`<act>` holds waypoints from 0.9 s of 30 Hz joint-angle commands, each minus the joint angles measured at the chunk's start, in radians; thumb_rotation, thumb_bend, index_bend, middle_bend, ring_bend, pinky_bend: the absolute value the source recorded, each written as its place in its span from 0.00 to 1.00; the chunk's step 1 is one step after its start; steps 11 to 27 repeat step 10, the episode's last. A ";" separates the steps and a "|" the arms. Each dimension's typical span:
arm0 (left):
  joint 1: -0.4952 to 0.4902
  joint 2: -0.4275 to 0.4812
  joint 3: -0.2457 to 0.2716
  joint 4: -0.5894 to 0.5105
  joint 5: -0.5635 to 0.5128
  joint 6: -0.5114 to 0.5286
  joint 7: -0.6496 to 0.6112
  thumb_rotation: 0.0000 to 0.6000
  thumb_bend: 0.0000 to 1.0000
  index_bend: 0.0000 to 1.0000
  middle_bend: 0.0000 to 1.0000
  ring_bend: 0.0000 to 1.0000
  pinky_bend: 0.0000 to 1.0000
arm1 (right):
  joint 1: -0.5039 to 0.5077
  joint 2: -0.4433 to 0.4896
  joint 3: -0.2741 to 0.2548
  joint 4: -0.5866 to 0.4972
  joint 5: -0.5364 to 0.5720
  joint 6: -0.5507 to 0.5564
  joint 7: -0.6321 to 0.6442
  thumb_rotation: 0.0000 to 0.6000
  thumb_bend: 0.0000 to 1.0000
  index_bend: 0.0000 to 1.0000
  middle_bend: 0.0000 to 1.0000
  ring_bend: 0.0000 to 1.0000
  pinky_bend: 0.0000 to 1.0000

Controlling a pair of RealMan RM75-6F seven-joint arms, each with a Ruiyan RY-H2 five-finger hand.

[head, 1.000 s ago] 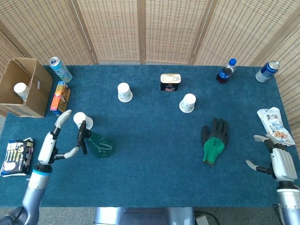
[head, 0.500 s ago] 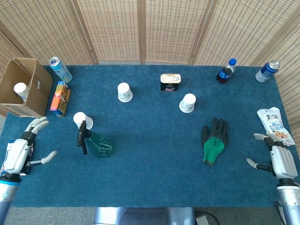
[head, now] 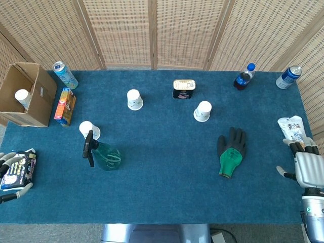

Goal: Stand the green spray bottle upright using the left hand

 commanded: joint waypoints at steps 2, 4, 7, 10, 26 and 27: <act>0.016 -0.001 -0.001 -0.015 -0.002 -0.002 0.008 0.60 0.26 0.20 0.16 0.10 0.16 | -0.003 0.004 0.000 -0.006 -0.010 0.012 0.006 1.00 0.20 0.23 0.30 0.07 0.13; 0.018 0.000 -0.005 -0.017 0.000 -0.004 0.013 0.60 0.26 0.20 0.16 0.10 0.16 | -0.003 0.004 -0.001 -0.006 -0.012 0.012 0.010 1.00 0.20 0.23 0.30 0.07 0.13; 0.020 0.000 -0.012 -0.023 -0.003 -0.004 0.034 0.61 0.26 0.21 0.16 0.10 0.16 | -0.003 0.002 -0.002 -0.002 -0.013 0.011 0.017 1.00 0.19 0.23 0.30 0.06 0.13; 0.021 -0.006 -0.023 -0.034 -0.003 -0.006 0.054 0.61 0.26 0.21 0.16 0.10 0.16 | -0.006 -0.001 -0.004 0.003 -0.014 0.010 0.033 1.00 0.20 0.23 0.30 0.06 0.13; 0.021 -0.006 -0.023 -0.034 -0.003 -0.006 0.054 0.61 0.26 0.21 0.16 0.10 0.16 | -0.006 -0.001 -0.004 0.003 -0.014 0.010 0.033 1.00 0.20 0.23 0.30 0.06 0.13; 0.021 -0.006 -0.023 -0.034 -0.003 -0.006 0.054 0.61 0.26 0.21 0.16 0.10 0.16 | -0.006 -0.001 -0.004 0.003 -0.014 0.010 0.033 1.00 0.20 0.23 0.30 0.06 0.13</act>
